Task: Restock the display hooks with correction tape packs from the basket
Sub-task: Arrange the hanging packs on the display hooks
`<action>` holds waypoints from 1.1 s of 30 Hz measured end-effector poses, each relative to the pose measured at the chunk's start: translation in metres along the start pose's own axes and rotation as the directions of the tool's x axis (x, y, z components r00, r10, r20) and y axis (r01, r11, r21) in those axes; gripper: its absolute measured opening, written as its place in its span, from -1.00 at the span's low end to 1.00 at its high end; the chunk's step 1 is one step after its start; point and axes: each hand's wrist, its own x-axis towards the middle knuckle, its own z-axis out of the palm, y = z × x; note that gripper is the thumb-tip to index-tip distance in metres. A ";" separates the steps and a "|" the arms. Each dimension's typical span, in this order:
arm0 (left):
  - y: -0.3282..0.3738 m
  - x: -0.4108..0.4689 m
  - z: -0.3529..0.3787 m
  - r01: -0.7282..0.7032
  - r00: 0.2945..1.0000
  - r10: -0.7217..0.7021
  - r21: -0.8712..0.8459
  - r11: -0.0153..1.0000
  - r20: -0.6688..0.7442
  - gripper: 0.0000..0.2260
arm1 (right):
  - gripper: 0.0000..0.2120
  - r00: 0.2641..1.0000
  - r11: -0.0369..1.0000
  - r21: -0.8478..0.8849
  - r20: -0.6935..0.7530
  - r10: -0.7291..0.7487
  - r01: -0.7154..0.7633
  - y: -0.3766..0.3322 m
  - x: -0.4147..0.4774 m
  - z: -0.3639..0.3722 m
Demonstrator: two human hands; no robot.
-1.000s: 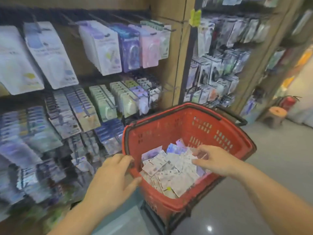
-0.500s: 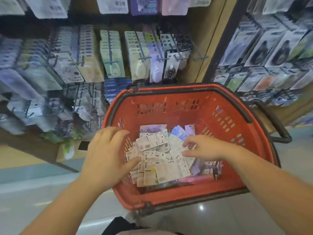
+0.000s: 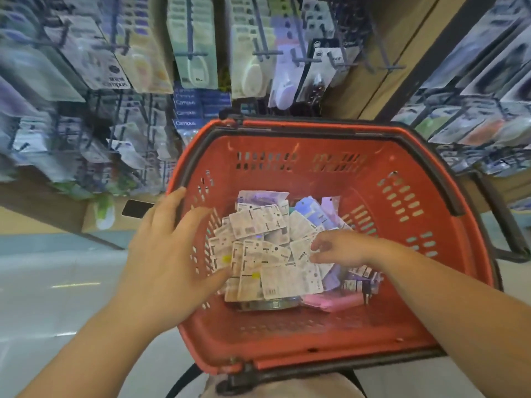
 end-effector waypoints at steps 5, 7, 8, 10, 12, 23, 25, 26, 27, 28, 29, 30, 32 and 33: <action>0.006 0.000 -0.001 0.051 0.999 -0.052 0.036 0.998 0.017 -0.08 | -0.53 0.996 0.999 0.015 0.079 -0.036 0.035 -0.008 0.037 0.015; 0.009 -0.001 -0.002 0.081 0.996 -0.082 0.062 0.995 0.017 -0.08 | -0.61 0.989 0.997 -0.029 0.126 -0.071 0.075 -0.014 0.044 0.025; 0.010 -0.002 -0.002 0.089 0.996 -0.091 0.083 0.993 0.013 -0.08 | -0.68 0.985 0.992 -0.075 0.146 -0.093 0.105 -0.016 0.047 0.030; 0.013 -0.004 -0.002 0.099 0.995 -0.100 0.145 0.984 0.003 -0.07 | -0.82 0.975 0.974 -0.151 0.173 -0.139 0.166 -0.020 0.053 0.033; 0.018 -0.005 -0.002 0.115 0.993 -0.119 0.225 0.968 0.002 -0.06 | -0.88 0.971 0.966 -0.152 0.152 -0.186 0.209 -0.028 0.049 0.026; 0.087 0.013 0.025 -0.130 0.987 0.089 0.343 0.930 0.134 0.05 | -0.81 0.947 0.709 0.641 -0.092 -0.308 0.293 -0.019 -0.032 -0.053; 0.095 0.027 0.032 -0.218 0.971 0.172 0.321 0.922 0.164 0.01 | -0.77 0.941 0.624 0.727 -0.092 -0.325 0.286 -0.020 -0.047 -0.055; 0.098 0.033 0.036 -0.244 0.965 0.201 0.303 0.921 0.167 -0.05 | -0.69 0.940 0.588 0.759 -0.089 -0.330 0.279 -0.019 -0.050 -0.055; 0.102 0.040 0.039 -0.258 0.961 0.215 0.286 0.923 0.174 -0.12 | -0.62 0.938 0.557 0.784 -0.091 -0.334 0.274 -0.018 -0.053 -0.054; 0.105 0.046 0.041 -0.261 0.958 0.212 0.282 0.923 0.192 -0.19 | -0.58 0.940 0.533 0.804 -0.087 -0.329 0.261 -0.016 -0.055 -0.053; 0.108 0.052 0.042 -0.256 0.957 0.199 0.289 0.923 0.213 -0.24 | -0.58 0.946 0.510 0.827 -0.076 -0.317 0.237 -0.014 -0.054 -0.052; 0.109 0.057 0.044 -0.234 0.957 0.165 0.301 0.925 0.238 -0.29 | -0.54 0.954 0.480 0.853 -0.062 -0.294 0.204 -0.009 -0.054 -0.052; 0.105 0.062 0.049 -0.148 0.958 0.052 0.332 0.932 0.283 -0.39 | -0.49 0.981 0.441 0.886 -0.067 -0.181 0.142 0.005 -0.042 -0.050; 0.103 0.063 0.051 -0.111 0.952 0.001 0.341 0.934 0.307 -0.43 | -0.53 0.989 0.478 0.868 -0.093 -0.112 0.136 0.012 -0.033 -0.047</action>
